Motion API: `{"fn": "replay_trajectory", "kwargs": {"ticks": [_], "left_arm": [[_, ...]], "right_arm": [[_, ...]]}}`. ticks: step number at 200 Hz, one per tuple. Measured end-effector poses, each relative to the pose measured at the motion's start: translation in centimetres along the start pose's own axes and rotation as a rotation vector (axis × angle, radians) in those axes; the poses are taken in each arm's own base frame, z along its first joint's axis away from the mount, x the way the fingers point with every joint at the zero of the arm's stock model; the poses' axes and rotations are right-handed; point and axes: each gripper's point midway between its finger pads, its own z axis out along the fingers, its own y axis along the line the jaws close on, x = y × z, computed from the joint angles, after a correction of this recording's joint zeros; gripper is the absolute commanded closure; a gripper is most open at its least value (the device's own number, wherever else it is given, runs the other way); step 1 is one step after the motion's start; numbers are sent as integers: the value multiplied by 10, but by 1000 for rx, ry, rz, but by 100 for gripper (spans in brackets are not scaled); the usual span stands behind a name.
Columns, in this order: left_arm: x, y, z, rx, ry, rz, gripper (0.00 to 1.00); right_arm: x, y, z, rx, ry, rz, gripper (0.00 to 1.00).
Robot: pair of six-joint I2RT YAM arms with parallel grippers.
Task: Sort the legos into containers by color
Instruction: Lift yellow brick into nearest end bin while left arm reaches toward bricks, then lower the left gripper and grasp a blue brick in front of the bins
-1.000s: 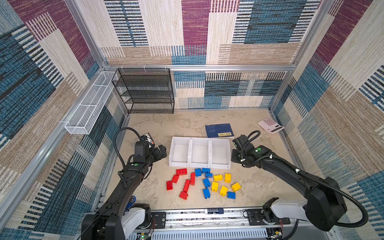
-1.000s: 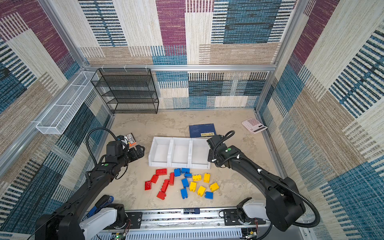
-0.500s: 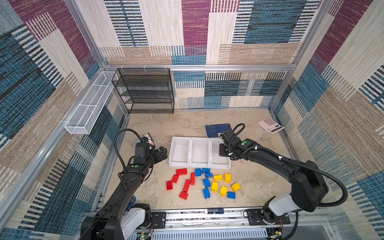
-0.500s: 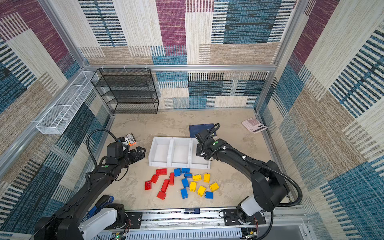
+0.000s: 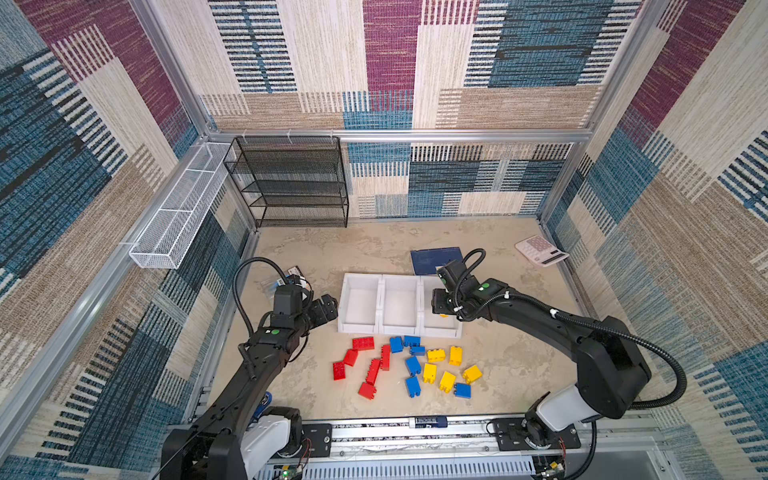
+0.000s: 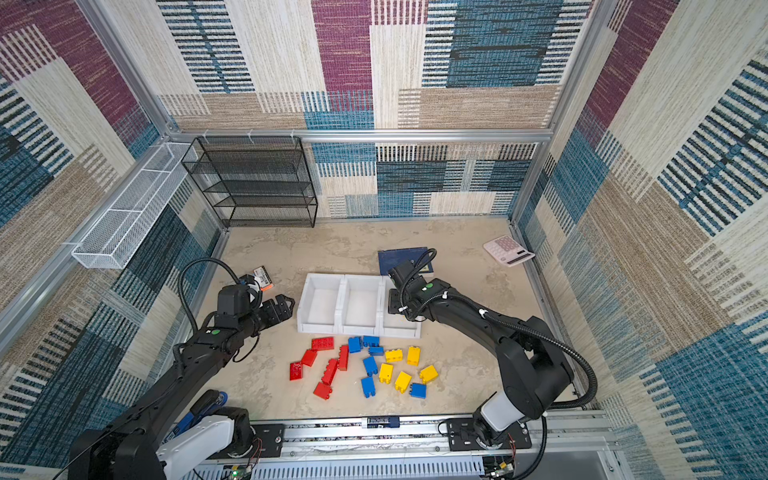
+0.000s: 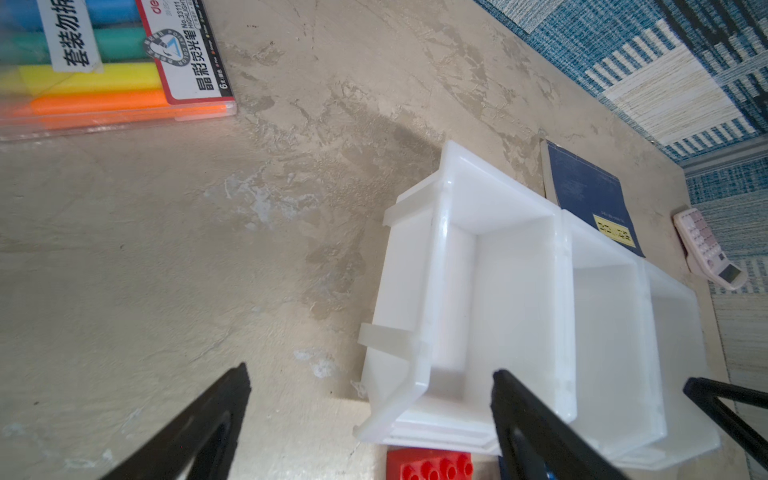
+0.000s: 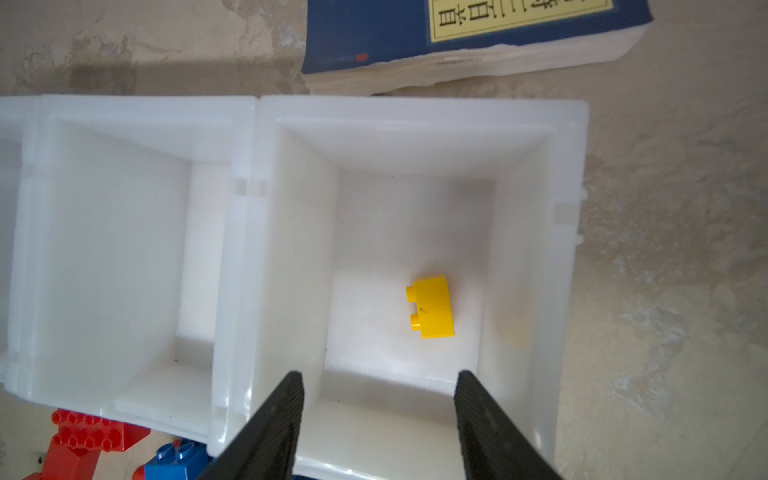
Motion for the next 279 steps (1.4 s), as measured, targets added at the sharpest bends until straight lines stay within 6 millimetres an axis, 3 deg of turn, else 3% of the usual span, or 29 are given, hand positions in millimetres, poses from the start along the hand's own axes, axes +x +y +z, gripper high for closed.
{"fn": "replay_trajectory", "kwargs": {"ticks": [19,47,79,130,195,279], "left_arm": [[3,-10,0,27,14,19,8],[14,-45,0,103,54,94,8],[57,-94,3,193,186,226,8],[115,-132,5,222,349,379,14],[154,-150,20,169,471,478,30],[172,-155,36,113,550,494,44]], "right_arm": [[-1,1,-2,-4,-5,1,35],[-7,7,-10,-41,-27,6,33],[-16,12,-22,-73,-70,12,32],[-29,14,-44,-107,-127,25,31],[-30,9,-59,-122,-156,40,31],[-17,0,-62,-117,-146,42,31]]}}
